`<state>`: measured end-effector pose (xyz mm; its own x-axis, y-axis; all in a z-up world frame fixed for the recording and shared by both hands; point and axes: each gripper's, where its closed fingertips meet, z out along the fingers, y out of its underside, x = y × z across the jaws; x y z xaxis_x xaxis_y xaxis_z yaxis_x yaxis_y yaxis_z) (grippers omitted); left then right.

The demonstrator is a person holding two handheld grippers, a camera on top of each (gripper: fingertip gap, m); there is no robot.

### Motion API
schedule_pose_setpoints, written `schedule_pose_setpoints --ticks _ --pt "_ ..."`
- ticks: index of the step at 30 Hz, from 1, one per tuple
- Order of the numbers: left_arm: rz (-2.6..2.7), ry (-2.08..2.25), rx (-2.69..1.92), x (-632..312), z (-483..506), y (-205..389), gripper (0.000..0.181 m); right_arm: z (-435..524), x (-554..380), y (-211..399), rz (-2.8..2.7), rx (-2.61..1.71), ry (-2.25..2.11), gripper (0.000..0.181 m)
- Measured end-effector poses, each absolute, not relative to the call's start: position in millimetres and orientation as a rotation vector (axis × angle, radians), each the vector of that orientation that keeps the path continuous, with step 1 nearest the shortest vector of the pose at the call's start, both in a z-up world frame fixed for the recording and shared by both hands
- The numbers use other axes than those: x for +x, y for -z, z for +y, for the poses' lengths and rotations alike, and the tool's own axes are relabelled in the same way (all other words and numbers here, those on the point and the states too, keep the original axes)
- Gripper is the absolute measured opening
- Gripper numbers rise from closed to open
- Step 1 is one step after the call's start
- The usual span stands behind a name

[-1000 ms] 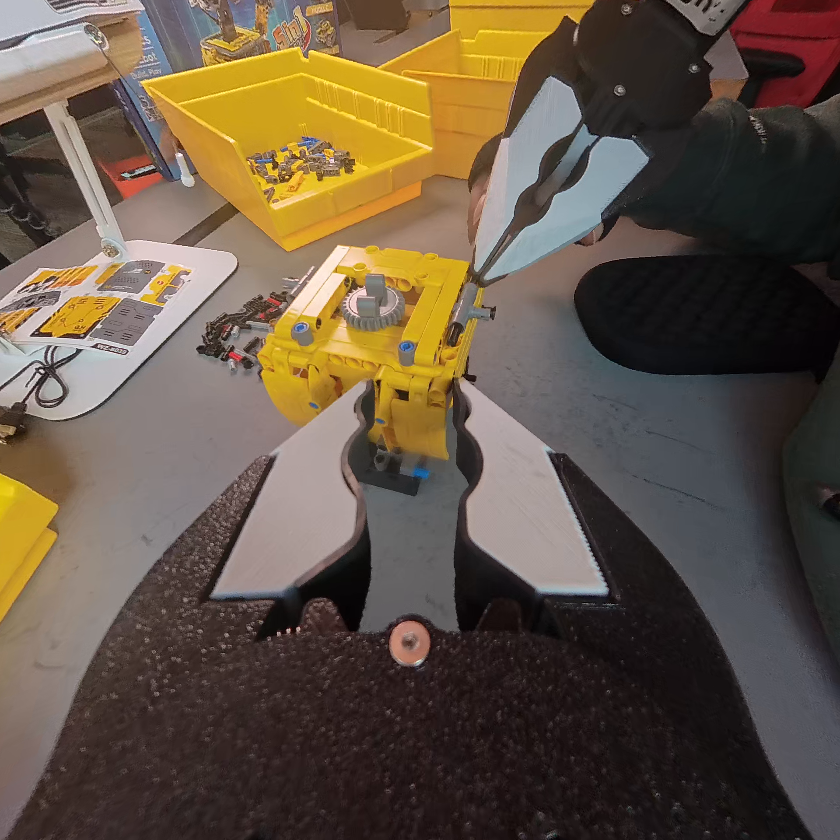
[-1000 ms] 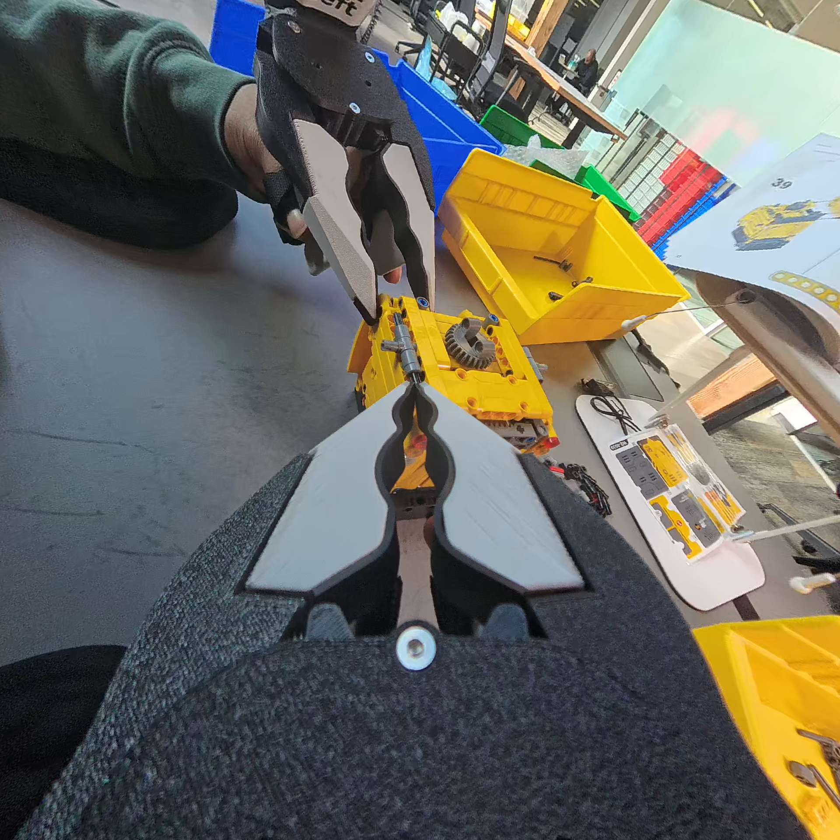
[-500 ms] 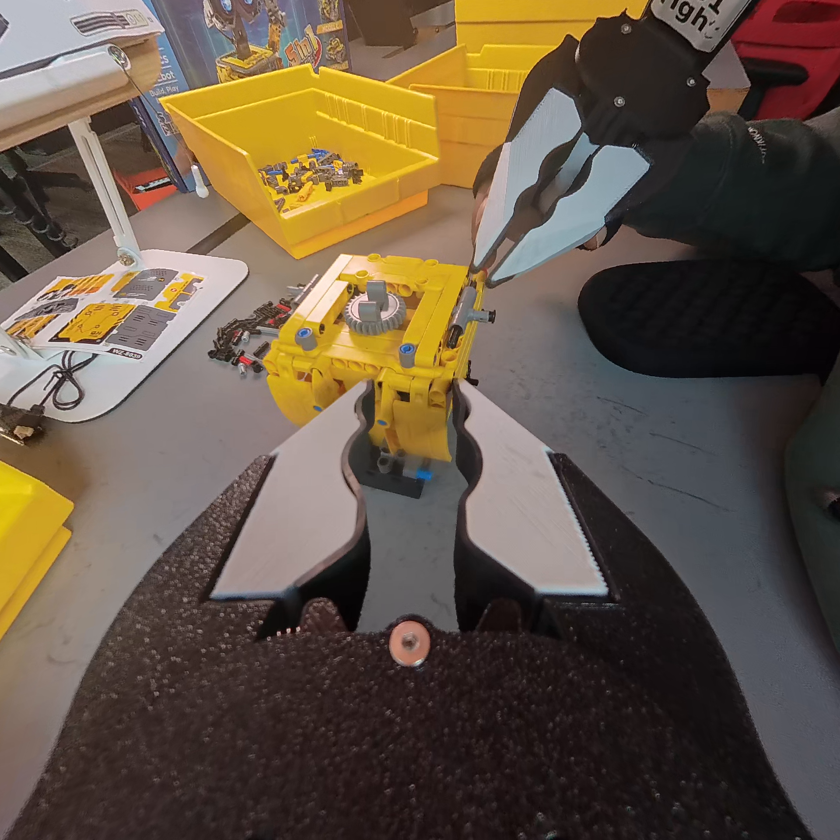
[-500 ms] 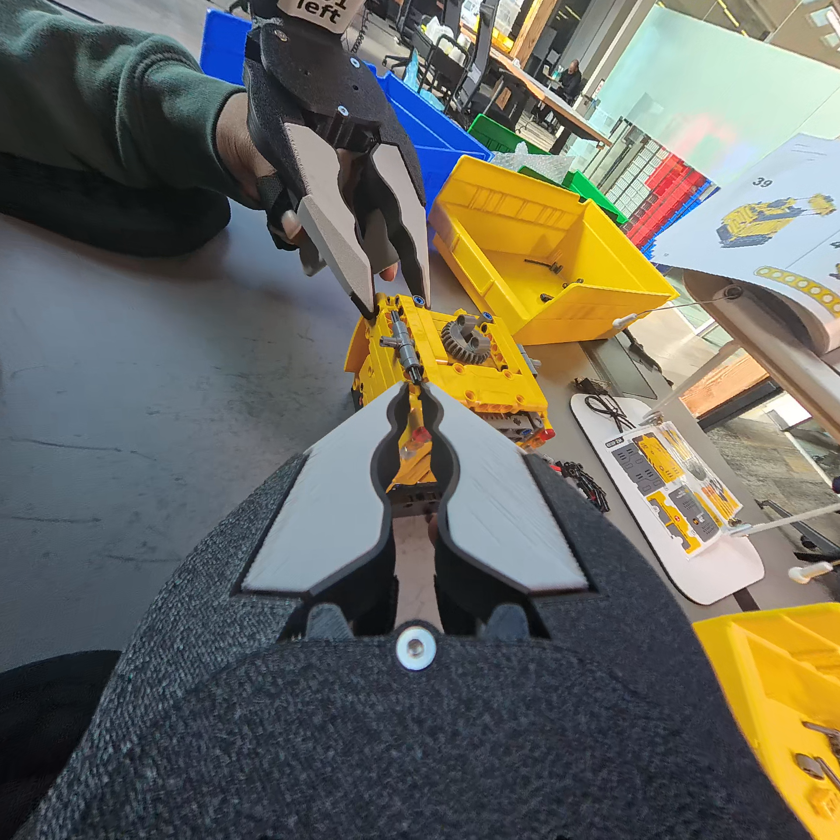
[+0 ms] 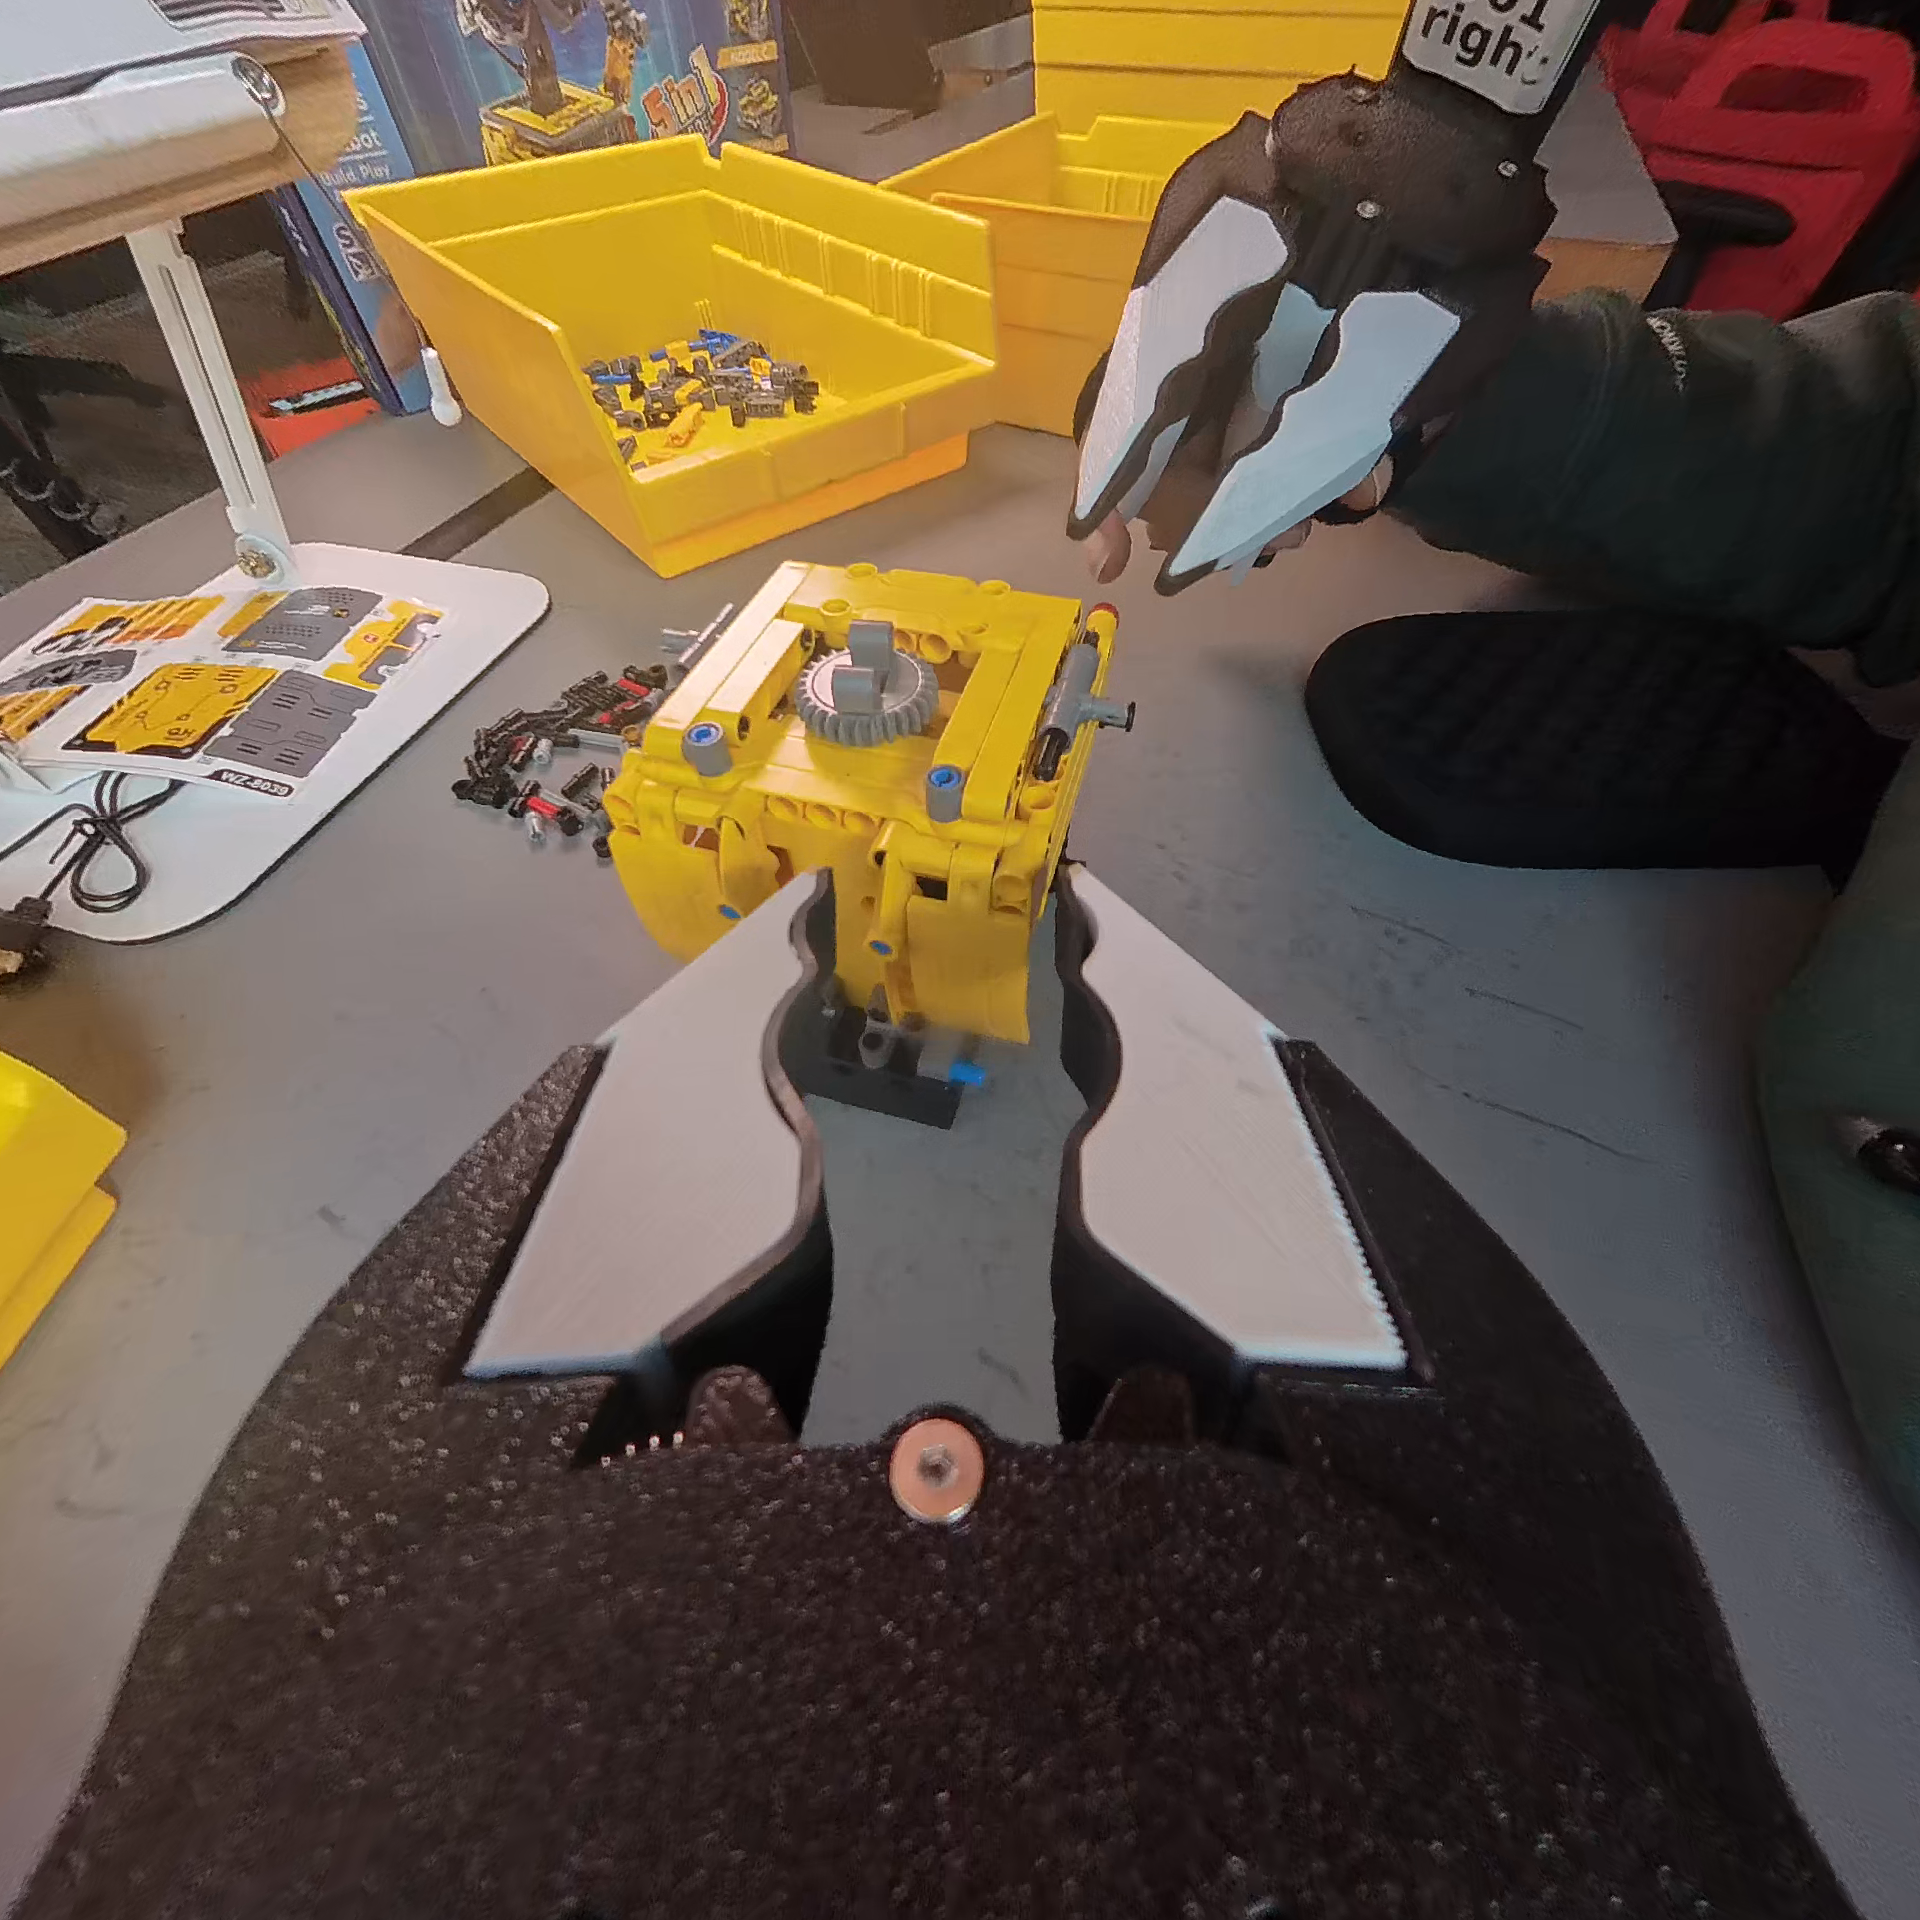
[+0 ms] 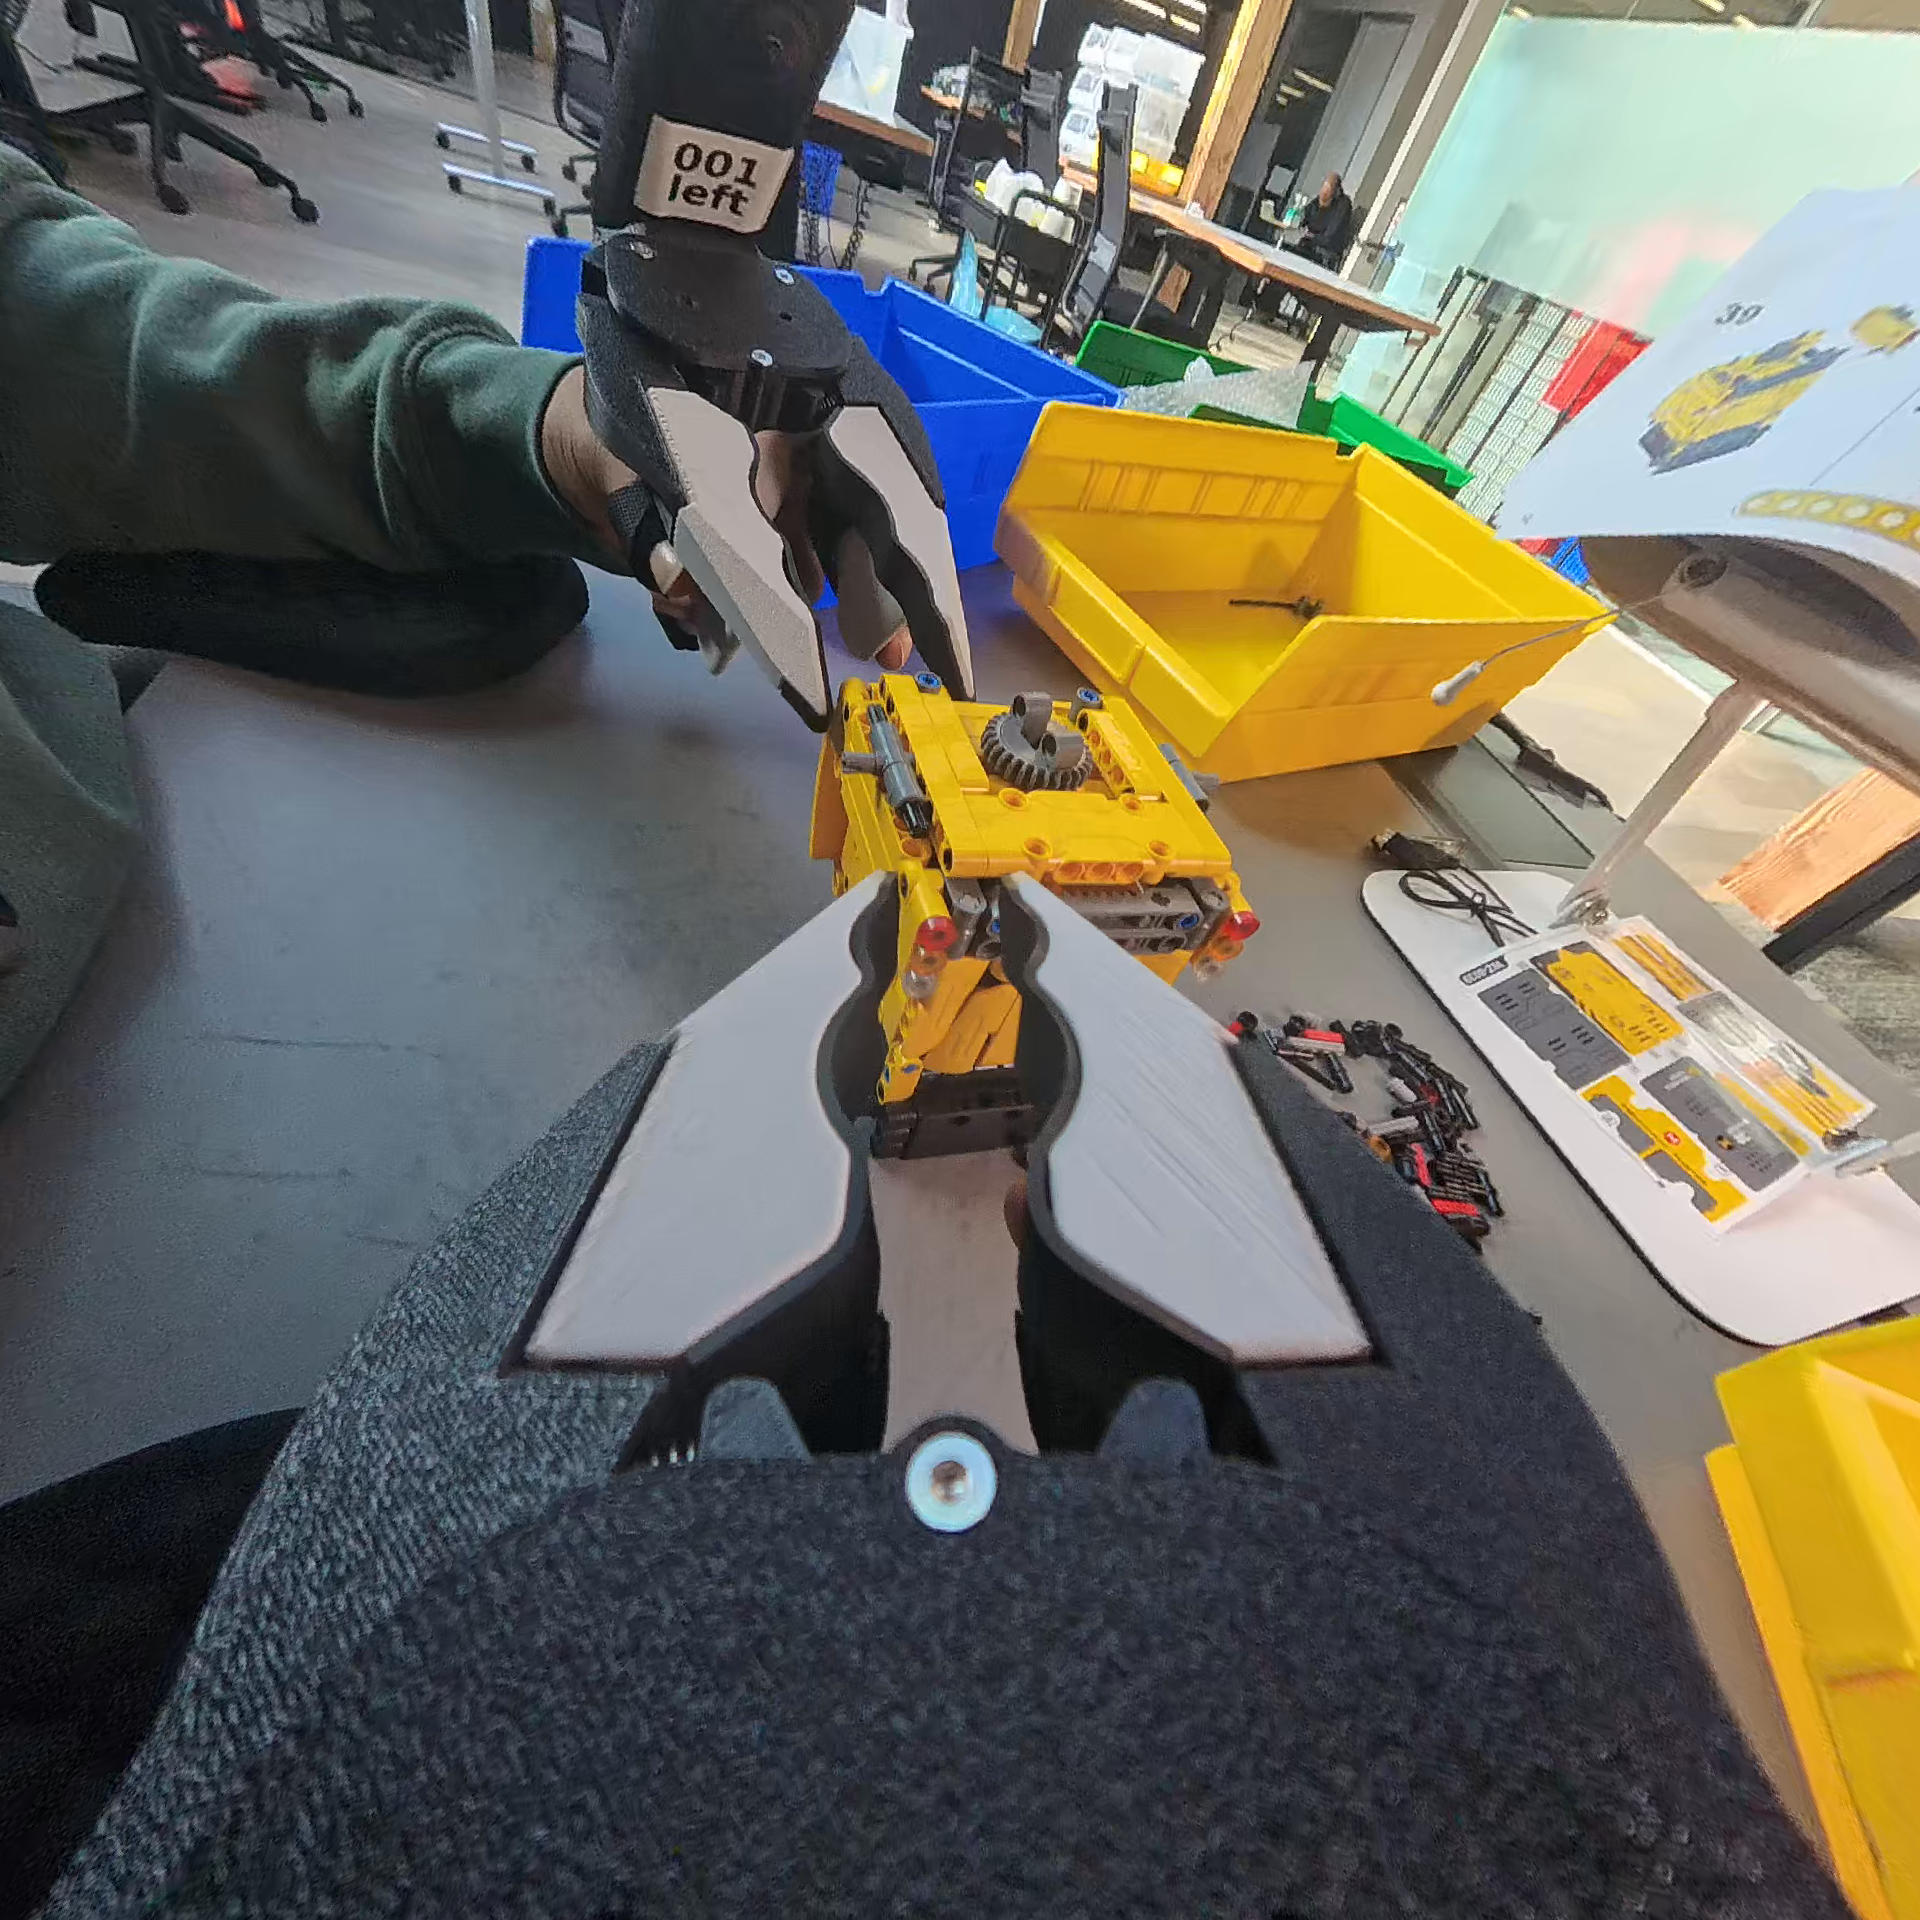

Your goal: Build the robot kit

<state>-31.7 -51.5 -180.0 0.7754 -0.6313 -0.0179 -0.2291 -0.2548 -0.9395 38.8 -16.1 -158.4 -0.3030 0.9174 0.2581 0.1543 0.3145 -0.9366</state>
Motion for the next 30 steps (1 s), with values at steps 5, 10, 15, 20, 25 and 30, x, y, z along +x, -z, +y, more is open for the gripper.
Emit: schedule_pose_setpoints --ticks 5,10,15,20,25,30 --pt "0.694 0.406 -1.851 -30.2 -50.4 188.3 0.034 -13.9 37.5 171.2 -1.712 -1.031 -1.096 0.018" --pt "0.700 0.404 -1.852 -31.2 -50.7 188.3 0.033 -18.7 31.9 179.7 -1.730 -1.045 -1.071 0.018" --pt "0.685 0.387 -1.859 -41.1 -50.3 187.9 0.033 -22.4 25.8 180.0 -1.708 -1.041 -1.055 0.015" --pt "0.657 0.384 -1.871 -53.2 -51.1 187.2 0.033 -33.2 20.2 179.9 -1.698 -1.012 -1.057 0.013" --pt "0.597 0.375 -1.881 -64.9 -48.8 187.3 0.033 -45.5 15.8 183.1 -1.702 -0.987 -1.068 0.014" --pt "0.569 0.354 -1.878 -68.7 -45.5 187.2 0.030 -46.3 14.2 182.3 -1.689 -0.993 -1.086 0.016"
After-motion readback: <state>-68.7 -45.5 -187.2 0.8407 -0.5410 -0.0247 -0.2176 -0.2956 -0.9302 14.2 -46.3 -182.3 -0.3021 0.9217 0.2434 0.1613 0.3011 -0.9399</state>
